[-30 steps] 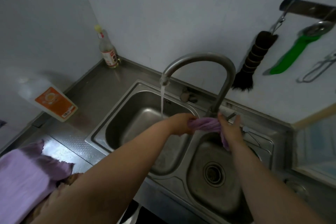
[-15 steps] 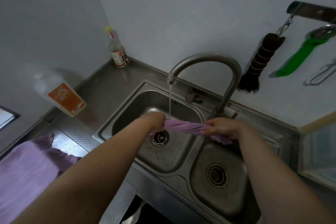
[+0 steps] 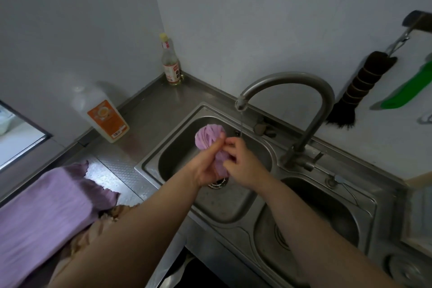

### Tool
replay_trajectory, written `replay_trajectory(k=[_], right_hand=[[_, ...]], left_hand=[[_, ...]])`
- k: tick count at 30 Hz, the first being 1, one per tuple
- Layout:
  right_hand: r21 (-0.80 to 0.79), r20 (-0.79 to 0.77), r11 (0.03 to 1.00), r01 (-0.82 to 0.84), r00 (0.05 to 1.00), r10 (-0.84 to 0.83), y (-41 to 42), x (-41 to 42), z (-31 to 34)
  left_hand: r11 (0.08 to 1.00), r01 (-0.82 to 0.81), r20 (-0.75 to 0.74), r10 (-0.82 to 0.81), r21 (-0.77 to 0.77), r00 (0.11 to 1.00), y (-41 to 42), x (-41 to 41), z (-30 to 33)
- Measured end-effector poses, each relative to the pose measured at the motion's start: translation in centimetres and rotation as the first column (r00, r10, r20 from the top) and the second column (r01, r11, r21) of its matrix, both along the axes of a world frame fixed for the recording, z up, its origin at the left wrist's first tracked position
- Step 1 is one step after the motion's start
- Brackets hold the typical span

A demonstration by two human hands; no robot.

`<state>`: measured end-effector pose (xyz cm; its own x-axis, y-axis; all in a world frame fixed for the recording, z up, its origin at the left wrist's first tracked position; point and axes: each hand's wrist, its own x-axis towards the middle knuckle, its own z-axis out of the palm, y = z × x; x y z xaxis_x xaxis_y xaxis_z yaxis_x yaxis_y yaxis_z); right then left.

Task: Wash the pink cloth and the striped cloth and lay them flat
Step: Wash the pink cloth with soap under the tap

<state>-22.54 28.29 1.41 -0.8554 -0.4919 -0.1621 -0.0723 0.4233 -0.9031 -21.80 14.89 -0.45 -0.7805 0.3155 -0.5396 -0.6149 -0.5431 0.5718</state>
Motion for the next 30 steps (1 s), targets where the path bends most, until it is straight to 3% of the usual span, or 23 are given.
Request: replay_trajectory(k=[2,4,5,6,7,8,11,12,13,15,17,19,21,23,27,30], right_hand=[[-0.054,-0.019,0.988,0.143,0.989,-0.144,1.2,-0.5,0.6],[0.071,-0.433,0.985,0.158,0.894,-0.113,3.0,-1.2,0.5],[0.218,-0.684,0.969,0.12,0.727,0.063,3.8,-1.9,0.0],[0.37,-0.813,0.925,0.09,0.514,0.275,4.3,-2.4,-0.8],[0.487,-0.822,0.872,0.055,0.367,0.436,4.4,-2.8,-1.4],[0.541,-0.802,0.841,-0.007,0.297,0.518,4.2,-3.1,-1.8],[0.596,-0.757,0.791,-0.139,0.229,0.611,3.2,-3.6,-2.2],[0.63,-0.72,0.768,-0.112,0.285,0.632,2.8,-3.6,-2.0],[0.672,-0.654,0.737,-0.066,0.415,0.633,2.4,-3.6,-1.5],[0.76,-0.424,0.649,-0.018,0.744,0.517,1.2,-3.4,0.0],[0.781,-0.112,0.614,-0.117,0.94,0.321,-0.3,-3.7,1.4],[0.611,0.178,0.768,-0.192,0.979,0.103,-1.1,-4.4,2.4],[0.337,0.449,0.927,-0.168,0.893,-0.001,-1.0,-4.8,2.6],[0.078,0.632,0.994,-0.082,0.775,0.014,-0.7,-4.4,2.6],[-0.276,0.81,0.929,0.247,0.581,0.087,-1.4,-2.4,2.5],[-0.397,0.87,0.804,0.442,0.46,0.176,-2.1,-1.3,2.4]], left_hand=[[0.994,0.03,-0.023,-0.033,-0.109,0.999,-1.1,-0.1,0.0],[0.964,0.081,0.036,-0.074,-0.254,0.997,-2.8,-0.4,0.5],[0.934,0.181,0.06,-0.17,-0.308,0.984,-3.6,-0.6,0.7],[0.874,0.328,0.08,-0.322,-0.357,0.944,-4.2,-0.8,0.9],[0.775,0.478,0.112,-0.478,-0.414,0.871,-4.4,-1.1,1.2],[0.636,0.6,0.159,-0.611,-0.486,0.776,-4.2,-1.4,1.6],[0.188,0.711,0.299,-0.813,-0.677,0.499,-2.7,-2.6,2.5],[0.107,0.674,0.317,-0.821,-0.731,0.475,-2.2,-2.9,2.6],[0.041,0.596,0.328,-0.803,-0.802,0.497,-1.8,-3.1,2.6],[-0.17,0.306,0.326,-0.745,-0.937,0.583,-1.3,-3.2,2.4],[-0.377,-0.011,0.287,-0.723,-0.926,0.629,-1.0,-3.1,2.5],[-0.406,-0.219,0.205,-0.773,-0.887,0.6,-1.1,-3.1,2.6],[-0.382,-0.387,0.155,-0.85,-0.839,0.504,-2.1,-3.8,3.2],[-0.364,-0.558,0.147,-0.907,-0.745,0.395,-3.1,-4.9,3.9],[-0.073,-0.801,0.028,-0.997,-0.595,0.07,-3.9,-6.8,4.4],[0.025,-0.834,-0.016,-1.0,-0.551,-0.02,-4.3,-7.6,4.4]])
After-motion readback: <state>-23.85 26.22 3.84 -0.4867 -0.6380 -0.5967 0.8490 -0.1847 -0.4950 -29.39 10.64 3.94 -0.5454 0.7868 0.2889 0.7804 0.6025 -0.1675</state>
